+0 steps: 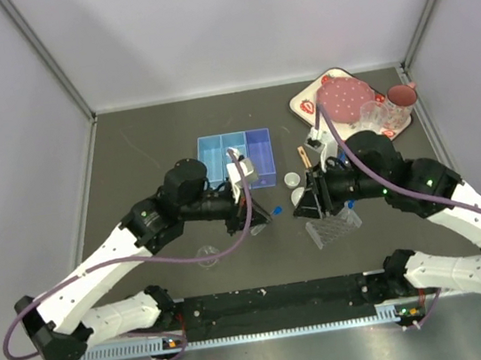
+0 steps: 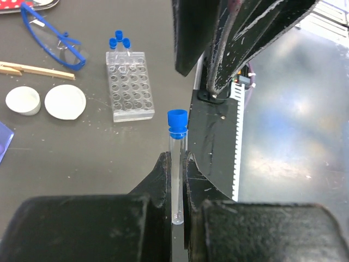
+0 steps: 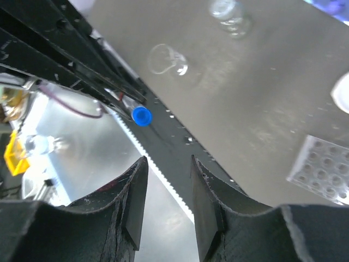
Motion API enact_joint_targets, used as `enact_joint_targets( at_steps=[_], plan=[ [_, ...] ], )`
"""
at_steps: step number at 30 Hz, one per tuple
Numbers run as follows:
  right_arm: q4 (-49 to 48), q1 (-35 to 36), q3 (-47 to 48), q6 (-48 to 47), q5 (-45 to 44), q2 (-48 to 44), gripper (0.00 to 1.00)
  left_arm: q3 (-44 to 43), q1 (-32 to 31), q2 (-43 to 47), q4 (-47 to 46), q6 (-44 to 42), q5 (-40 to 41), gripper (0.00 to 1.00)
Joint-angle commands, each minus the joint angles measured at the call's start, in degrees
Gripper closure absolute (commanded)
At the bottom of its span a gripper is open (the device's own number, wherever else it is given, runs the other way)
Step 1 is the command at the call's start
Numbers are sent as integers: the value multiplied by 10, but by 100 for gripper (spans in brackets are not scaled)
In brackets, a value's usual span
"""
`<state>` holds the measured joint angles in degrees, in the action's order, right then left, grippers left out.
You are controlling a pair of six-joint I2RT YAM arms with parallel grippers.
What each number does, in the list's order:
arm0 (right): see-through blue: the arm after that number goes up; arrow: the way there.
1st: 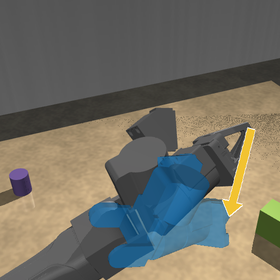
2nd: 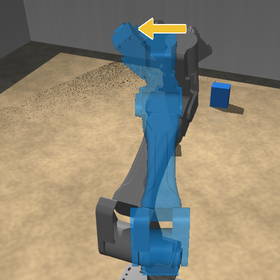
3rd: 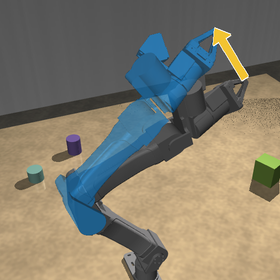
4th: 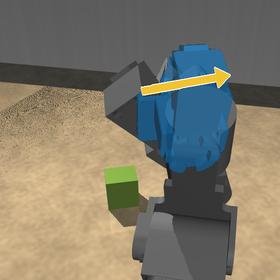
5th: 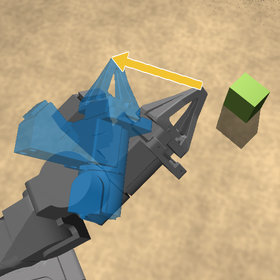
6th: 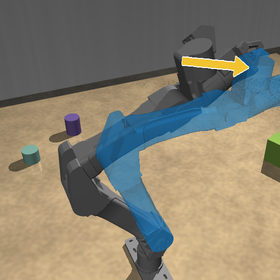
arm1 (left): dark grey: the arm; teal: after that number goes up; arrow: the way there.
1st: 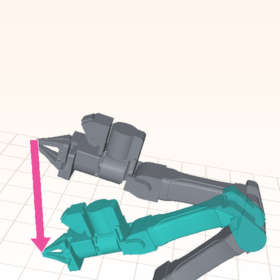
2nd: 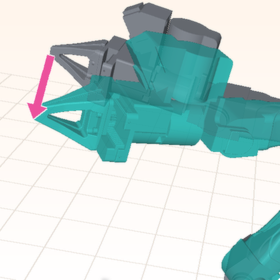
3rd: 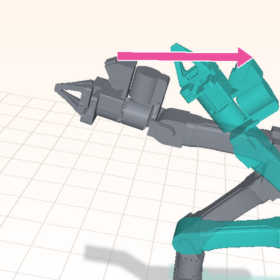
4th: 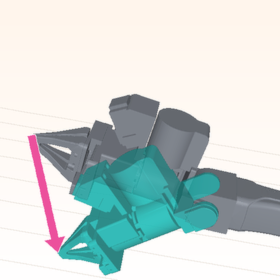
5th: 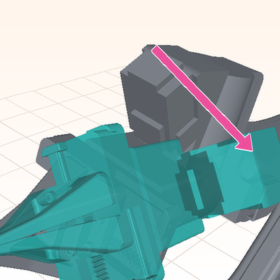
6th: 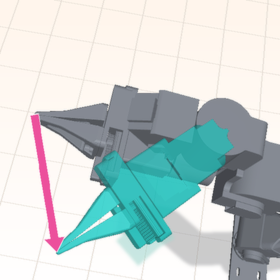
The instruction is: Organize the chemistry lab equipment
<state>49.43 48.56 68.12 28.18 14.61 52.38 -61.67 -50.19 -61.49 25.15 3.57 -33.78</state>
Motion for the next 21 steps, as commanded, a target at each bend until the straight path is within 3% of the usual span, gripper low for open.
enact_joint_targets(
  at_steps=[1, 14, 21],
  plan=[
    [-71, 23, 37, 28, 86, 14, 62, 24, -1, 40, -26, 13, -35, 100],
    [-108, 87, 68, 42, 74, 80, 60, 48, -1, 75, -30, 8, -27, 100],
    [-108, 89, 65, 42, 52, 76, 47, 50, -1, 89, -21, 4, -30, 100]
  ],
)
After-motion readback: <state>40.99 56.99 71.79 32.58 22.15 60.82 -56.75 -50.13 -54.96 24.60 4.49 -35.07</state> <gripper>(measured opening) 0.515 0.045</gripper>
